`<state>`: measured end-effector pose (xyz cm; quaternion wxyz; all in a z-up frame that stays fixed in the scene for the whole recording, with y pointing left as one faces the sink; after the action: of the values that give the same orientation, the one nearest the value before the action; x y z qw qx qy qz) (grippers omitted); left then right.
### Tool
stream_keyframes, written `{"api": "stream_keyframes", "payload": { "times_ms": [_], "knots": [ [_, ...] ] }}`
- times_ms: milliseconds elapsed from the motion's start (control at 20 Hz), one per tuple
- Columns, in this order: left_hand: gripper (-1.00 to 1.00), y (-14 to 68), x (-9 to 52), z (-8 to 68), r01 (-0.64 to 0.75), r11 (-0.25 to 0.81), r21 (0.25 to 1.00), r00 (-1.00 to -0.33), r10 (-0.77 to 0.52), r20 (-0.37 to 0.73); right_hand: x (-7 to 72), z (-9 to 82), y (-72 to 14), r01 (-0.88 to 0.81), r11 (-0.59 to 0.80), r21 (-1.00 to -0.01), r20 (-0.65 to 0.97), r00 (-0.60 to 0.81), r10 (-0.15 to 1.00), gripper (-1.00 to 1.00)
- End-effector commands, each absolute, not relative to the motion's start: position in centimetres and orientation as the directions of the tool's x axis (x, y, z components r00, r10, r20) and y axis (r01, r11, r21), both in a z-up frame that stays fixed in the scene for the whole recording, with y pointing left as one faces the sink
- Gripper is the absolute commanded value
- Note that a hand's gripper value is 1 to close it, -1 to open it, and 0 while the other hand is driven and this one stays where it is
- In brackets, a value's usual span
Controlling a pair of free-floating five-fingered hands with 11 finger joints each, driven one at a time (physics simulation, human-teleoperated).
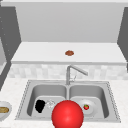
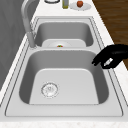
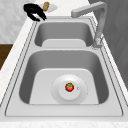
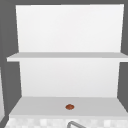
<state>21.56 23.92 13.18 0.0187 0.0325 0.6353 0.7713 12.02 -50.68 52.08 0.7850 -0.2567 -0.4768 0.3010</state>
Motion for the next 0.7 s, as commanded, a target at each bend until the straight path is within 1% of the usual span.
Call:
{"api": "stream_keyframes", "payload": {
  "times_ms": [0,150,250,650],
  "knots": [
    [0.00,23.9,21.6,13.2,0.012,-0.192,0.981,-0.997,0.070,0.026,10.6,53.5,-49.8,-0.205,0.672,-0.711,0.580,0.370,0.726,-1.00],
    [0.00,23.9,21.6,13.2,0.012,-0.192,0.981,-0.997,0.070,0.026,9.7,54.3,-48.0,-0.186,0.613,-0.768,0.533,0.344,0.773,-1.00],
    [0.00,23.9,21.6,13.2,0.012,-0.192,0.981,-0.997,0.070,0.026,8.9,54.5,-47.1,-0.187,0.576,-0.796,0.492,0.354,0.795,-1.00],
    [0.00,23.9,21.6,13.2,0.012,-0.192,0.981,-0.997,0.070,0.026,5.3,55.3,-42.5,-0.178,0.464,-0.868,0.380,0.365,0.850,-1.00]
  ]
}}
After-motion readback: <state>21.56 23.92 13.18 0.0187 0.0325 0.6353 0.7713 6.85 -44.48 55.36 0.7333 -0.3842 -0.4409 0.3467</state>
